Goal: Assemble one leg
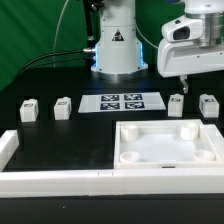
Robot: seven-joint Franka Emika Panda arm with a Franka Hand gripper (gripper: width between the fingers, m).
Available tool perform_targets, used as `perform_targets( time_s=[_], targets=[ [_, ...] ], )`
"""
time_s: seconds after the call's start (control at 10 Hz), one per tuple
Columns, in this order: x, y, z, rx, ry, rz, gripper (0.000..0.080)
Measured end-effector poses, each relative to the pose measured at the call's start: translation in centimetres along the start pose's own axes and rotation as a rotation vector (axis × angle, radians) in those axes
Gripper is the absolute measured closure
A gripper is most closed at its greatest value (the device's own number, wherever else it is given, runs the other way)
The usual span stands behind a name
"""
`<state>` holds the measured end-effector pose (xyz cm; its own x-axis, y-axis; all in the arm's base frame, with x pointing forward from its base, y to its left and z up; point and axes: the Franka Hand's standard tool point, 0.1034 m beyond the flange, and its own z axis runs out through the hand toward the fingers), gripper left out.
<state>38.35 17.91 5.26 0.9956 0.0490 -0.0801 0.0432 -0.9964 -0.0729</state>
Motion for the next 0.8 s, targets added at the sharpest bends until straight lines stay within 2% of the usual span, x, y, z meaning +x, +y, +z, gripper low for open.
perform_targets(
  time_s=[0.2, 0.3, 0.4, 0.8],
  targets=[
    [0.0, 0.0, 0.0, 0.001, 0.003, -0.001, 0.015],
    [-0.8, 0.8, 0.2, -0.016, -0.094, -0.033, 0.015],
    [-0.6, 1.7, 0.1, -0.016, -0.18, -0.023, 0.015],
    [-0.1, 0.2, 0.0, -0.032, -0.59, -0.024, 0.015]
  ],
)
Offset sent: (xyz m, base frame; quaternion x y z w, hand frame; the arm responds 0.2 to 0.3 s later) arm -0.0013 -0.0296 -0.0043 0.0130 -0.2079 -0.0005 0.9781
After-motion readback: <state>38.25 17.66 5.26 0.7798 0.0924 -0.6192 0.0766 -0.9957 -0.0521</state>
